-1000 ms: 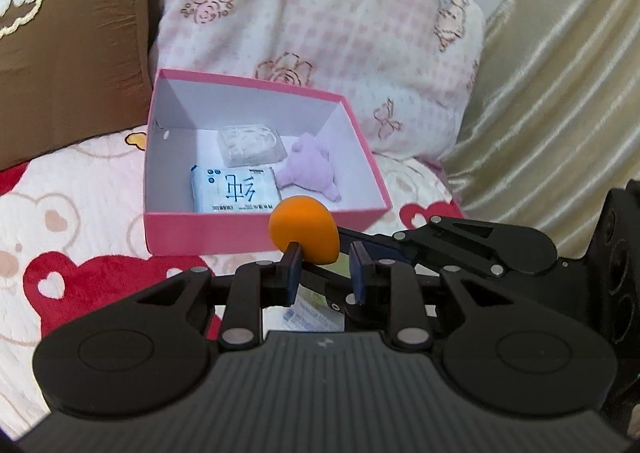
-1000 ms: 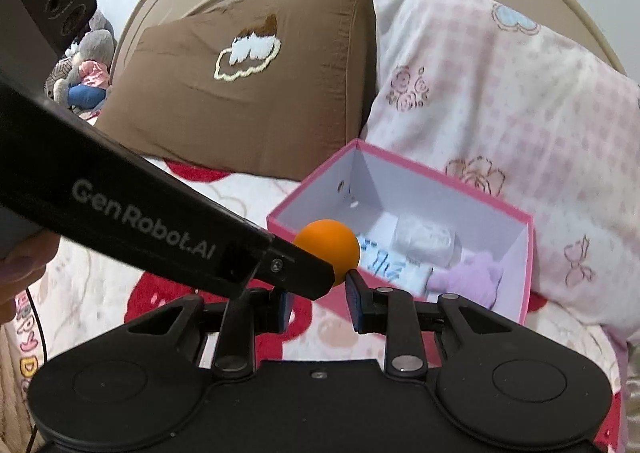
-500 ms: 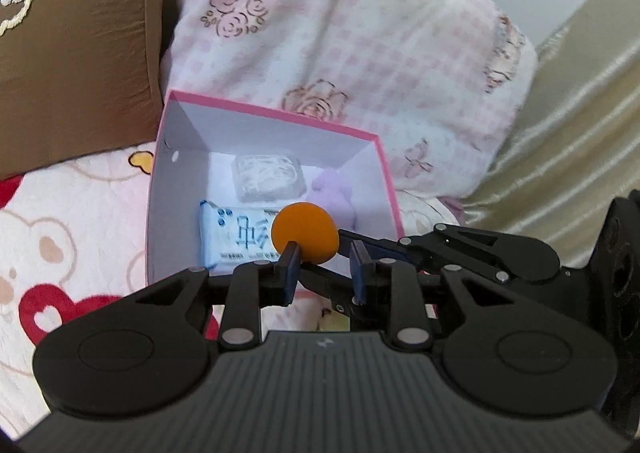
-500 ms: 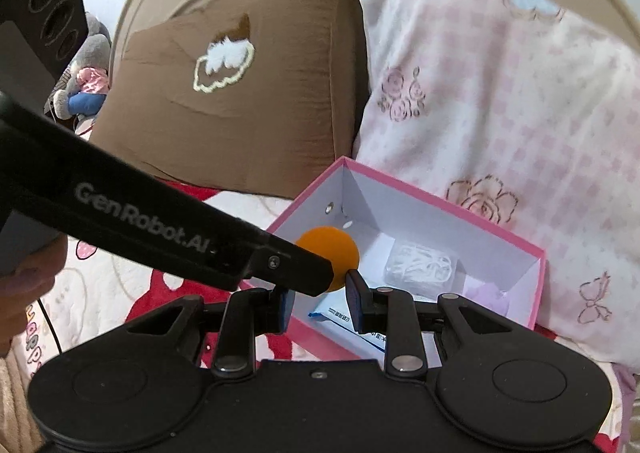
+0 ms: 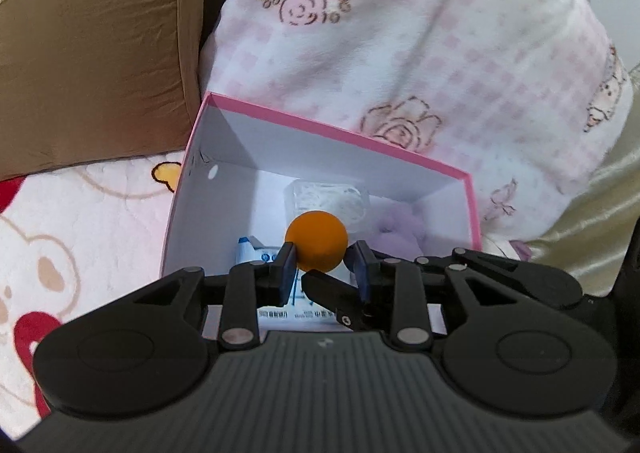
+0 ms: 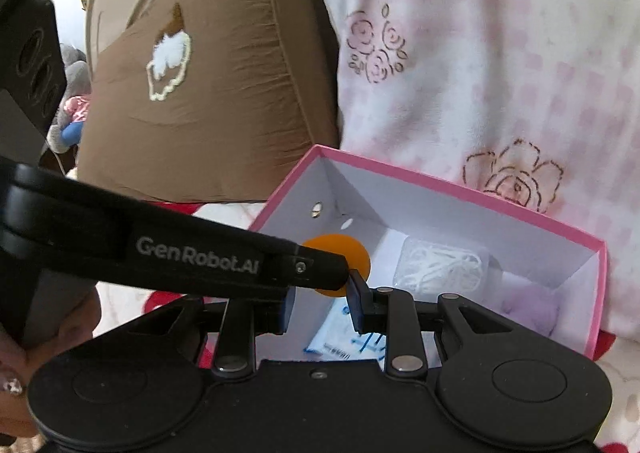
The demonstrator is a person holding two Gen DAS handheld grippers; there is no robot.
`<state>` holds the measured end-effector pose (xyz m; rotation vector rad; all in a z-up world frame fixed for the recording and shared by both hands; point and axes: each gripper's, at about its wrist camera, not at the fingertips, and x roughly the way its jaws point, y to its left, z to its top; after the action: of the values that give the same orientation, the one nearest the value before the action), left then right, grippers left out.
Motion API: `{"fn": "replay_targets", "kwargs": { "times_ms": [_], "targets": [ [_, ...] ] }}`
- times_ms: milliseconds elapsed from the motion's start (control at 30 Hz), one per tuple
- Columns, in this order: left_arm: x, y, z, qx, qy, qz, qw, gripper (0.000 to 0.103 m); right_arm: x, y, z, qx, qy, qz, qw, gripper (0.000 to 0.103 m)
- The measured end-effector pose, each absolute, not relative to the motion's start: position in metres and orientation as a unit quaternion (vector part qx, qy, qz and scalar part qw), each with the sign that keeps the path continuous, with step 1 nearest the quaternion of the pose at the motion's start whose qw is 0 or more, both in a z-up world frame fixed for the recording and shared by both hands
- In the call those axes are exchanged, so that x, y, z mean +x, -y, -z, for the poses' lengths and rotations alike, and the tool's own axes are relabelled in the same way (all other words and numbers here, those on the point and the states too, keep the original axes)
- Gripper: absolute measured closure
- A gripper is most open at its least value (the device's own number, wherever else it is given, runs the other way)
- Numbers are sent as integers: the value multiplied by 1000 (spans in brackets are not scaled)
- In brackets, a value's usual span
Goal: Organize objects
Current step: 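Lower the sponge into the pink box and open the left gripper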
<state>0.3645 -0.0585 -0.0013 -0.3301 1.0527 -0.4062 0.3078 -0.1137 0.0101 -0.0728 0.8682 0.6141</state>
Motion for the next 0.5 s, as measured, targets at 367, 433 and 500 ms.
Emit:
{"fn": "replay_targets", "kwargs": {
  "times_ms": [367, 433, 500],
  "targets": [
    [389, 73, 43, -168, -503, 158, 833, 75, 354, 122, 33, 5, -459, -285, 841, 71],
    [393, 75, 46, -159, -504, 151, 835, 74, 362, 120, 42, 12, -468, -288, 835, 71],
    [398, 73, 51, -166, -510, 145, 831, 73, 367, 118, 48, 17, -471, -287, 834, 71]
  ]
}}
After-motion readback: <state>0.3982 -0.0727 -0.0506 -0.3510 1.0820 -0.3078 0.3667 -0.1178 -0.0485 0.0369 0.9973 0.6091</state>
